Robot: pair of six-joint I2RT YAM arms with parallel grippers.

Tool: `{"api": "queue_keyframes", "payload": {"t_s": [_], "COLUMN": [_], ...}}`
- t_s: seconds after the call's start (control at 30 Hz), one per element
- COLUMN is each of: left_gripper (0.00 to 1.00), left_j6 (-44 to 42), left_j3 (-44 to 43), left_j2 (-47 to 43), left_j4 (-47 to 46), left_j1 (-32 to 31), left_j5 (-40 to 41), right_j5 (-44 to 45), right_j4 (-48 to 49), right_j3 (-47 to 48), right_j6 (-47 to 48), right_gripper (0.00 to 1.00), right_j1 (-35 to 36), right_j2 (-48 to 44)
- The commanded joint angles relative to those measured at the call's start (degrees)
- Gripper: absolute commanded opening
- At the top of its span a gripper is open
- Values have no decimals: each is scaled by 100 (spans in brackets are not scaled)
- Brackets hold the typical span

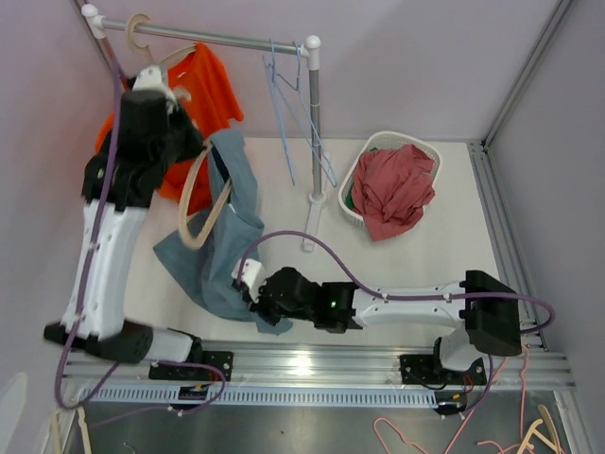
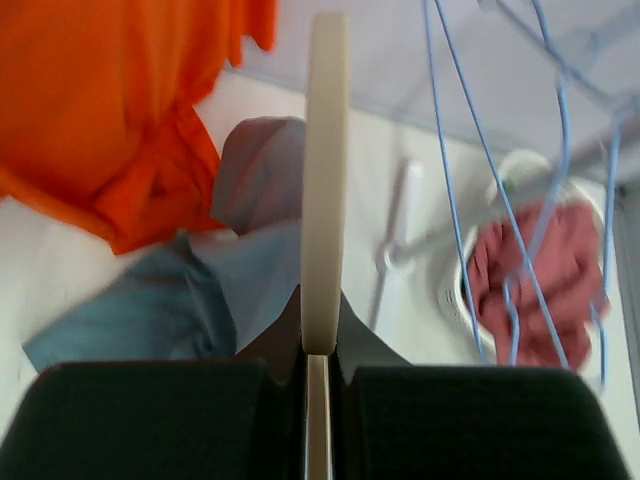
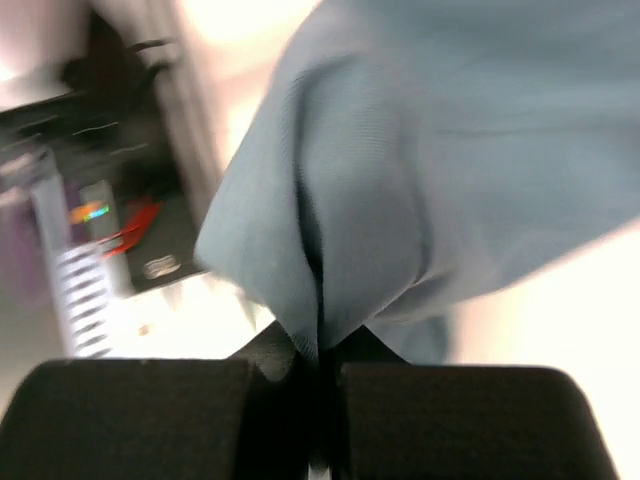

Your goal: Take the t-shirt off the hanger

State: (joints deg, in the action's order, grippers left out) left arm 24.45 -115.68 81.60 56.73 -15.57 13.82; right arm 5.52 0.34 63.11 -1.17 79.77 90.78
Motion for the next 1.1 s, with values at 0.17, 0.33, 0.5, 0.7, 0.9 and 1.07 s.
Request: {"api": "queue_keyframes", "payload": {"t_s": [0.17, 0.33, 0.5, 0.7, 0.9, 1.07], "left_gripper": [1, 1, 1, 0, 1, 1], "left_j6": [60, 43, 60, 148, 297, 341], "left_j3": [2802, 3491, 3306, 3833, 4255, 4422], "left_j2": [-3692, -5056, -5286, -5288, -5207, -5049], "left_j4": [-268, -172, 225, 13, -364, -628], "left_j1": [-174, -174, -174, -174, -174, -174], "left_j5": [-1137, -768, -12, 77, -187, -372], "right_j5": [1162, 862, 1398, 2549, 2719, 1778], "right_j4": [-447, -377, 96, 801, 1267, 2212], "right_j3": [527, 151, -606, -1205, -21, 1027], "right_j6": [-1024, -1386, -1553, -676, 1548, 1803], "right_gripper": [0, 0, 0, 0, 0, 0], "right_j1": [-1435, -1824, -1746, -1613, -1937, -3070], "right_j2": [149, 98, -1084, -3556, -4341, -3711]}}
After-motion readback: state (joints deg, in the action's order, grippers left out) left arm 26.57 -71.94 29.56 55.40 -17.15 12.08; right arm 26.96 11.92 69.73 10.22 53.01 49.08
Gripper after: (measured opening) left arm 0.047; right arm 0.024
